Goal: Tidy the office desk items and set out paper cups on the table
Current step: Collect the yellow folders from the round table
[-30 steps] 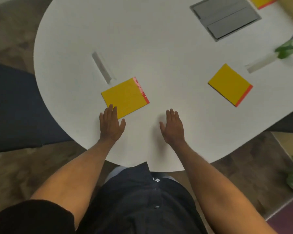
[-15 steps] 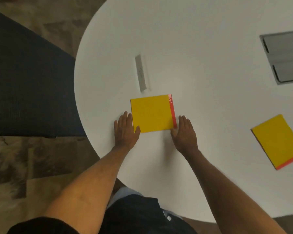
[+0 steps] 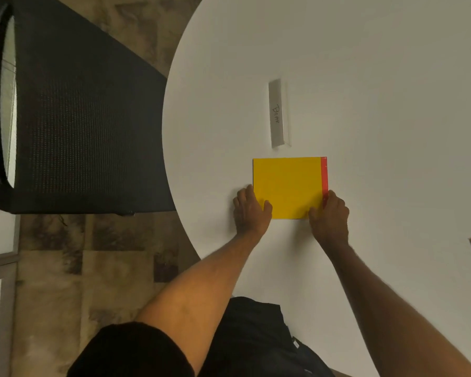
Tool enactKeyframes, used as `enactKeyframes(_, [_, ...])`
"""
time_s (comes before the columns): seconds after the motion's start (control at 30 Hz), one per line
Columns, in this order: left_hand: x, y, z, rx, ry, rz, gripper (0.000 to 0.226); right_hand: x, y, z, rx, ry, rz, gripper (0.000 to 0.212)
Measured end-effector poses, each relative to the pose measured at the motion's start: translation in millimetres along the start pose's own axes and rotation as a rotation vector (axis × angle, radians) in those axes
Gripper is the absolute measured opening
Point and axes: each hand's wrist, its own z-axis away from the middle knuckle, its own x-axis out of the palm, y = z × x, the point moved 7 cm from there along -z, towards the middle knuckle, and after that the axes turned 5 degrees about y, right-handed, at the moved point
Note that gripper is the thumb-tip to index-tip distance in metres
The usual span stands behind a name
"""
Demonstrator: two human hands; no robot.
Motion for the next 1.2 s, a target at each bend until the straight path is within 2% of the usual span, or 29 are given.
enactKeyframes(0.17, [5.7, 4.4, -5.2, -0.176, -0.027, 0.208, 0.067, 2.1, -1.3, -5.4, 0.137, 0.024, -0.122, 0.063])
enactKeyframes(0.3, [4.7, 4.3, -9.1, -0.395, -0.036, 0.46, 0.064, -1.3, 1.4, -11.8, 0.333, 0.03, -0.334, 0.057])
enactKeyframes(0.43, [3.4, -1.6, -20.0, -0.481, -0.065, 0.609, 0.049, -6.0, 12.6, -16.0, 0.468, -0.021, -0.52, 0.057])
enactKeyframes(0.53, [4.0, 0.8, -22.5, -0.43, -0.135, 0.698, 0.028, -14.7, 13.1, -11.2, 0.448, -0.033, -0.591, 0.052])
enactKeyframes(0.57, [3.6, 1.8, -21.5, -0.411, -0.15, 0.71, 0.027, -16.7, 13.5, -6.9, 0.449, -0.033, -0.609, 0.052])
enactKeyframes(0.83, [13.6, 12.0, 15.9, -0.374, -0.232, 0.744, 0.048, -40.1, 53.6, 57.9, 0.537, 0.078, -0.67, 0.048])
enactKeyframes(1.2, [75.9, 68.6, 105.8, -0.194, -0.47, 0.723, 0.043, -95.4, 160.8, 151.1, 0.68, 0.221, -0.757, 0.042])
